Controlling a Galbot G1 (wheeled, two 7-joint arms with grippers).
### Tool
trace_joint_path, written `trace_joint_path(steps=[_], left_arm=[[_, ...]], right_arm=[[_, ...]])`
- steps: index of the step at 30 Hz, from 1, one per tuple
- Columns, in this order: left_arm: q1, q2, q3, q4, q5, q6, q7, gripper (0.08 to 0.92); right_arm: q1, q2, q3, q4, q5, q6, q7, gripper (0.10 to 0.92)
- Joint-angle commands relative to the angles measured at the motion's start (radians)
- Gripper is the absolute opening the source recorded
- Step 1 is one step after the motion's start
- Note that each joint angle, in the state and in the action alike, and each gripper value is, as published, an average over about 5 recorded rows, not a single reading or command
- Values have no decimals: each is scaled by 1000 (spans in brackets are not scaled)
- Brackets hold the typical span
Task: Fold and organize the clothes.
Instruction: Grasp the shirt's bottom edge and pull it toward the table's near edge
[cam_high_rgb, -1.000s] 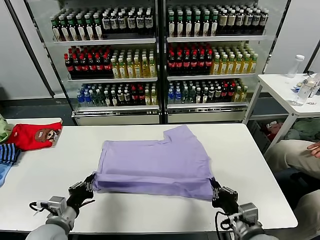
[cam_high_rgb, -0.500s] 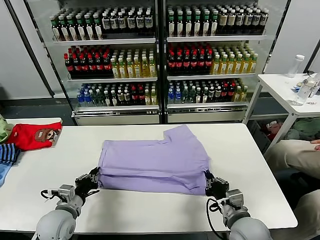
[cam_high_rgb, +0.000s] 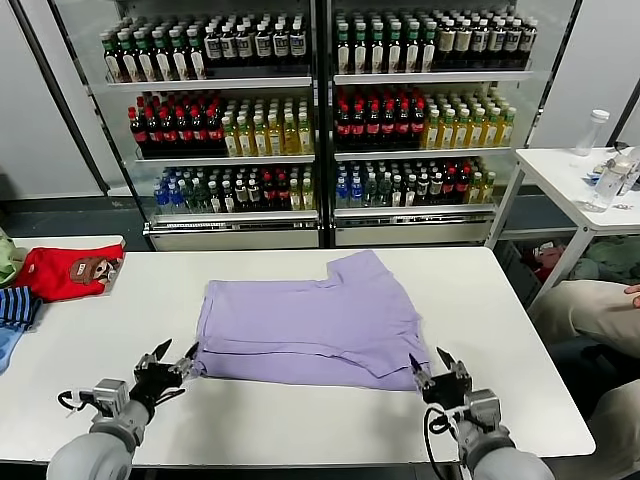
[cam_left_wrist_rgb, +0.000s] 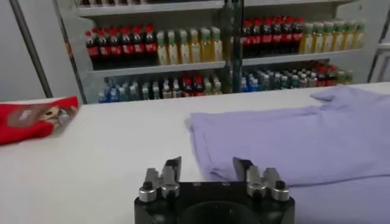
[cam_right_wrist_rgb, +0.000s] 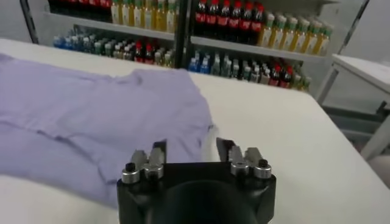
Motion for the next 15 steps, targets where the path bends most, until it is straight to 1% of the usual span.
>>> trace_joint_path(steps=[1, 4, 7, 9, 15], left_arm=[[32, -28, 21, 19, -19, 33, -18, 752], [16, -29, 29, 50, 19, 41, -22, 807], [11, -28, 31, 68, 31, 42, -25, 811], [12, -27, 30, 69, 25, 40, -24, 778], [11, -31, 40, 61, 17, 33, -19, 601]], right_arm=[[-70, 11, 4, 14, 17, -12, 28, 792], [-59, 13, -4, 0, 41, -12, 37, 818], [-49, 16, -12, -12, 51, -10, 37, 797], [-43, 18, -16, -15, 54, -9, 37, 750], [-18, 27, -26, -32, 55, -1, 36, 578]])
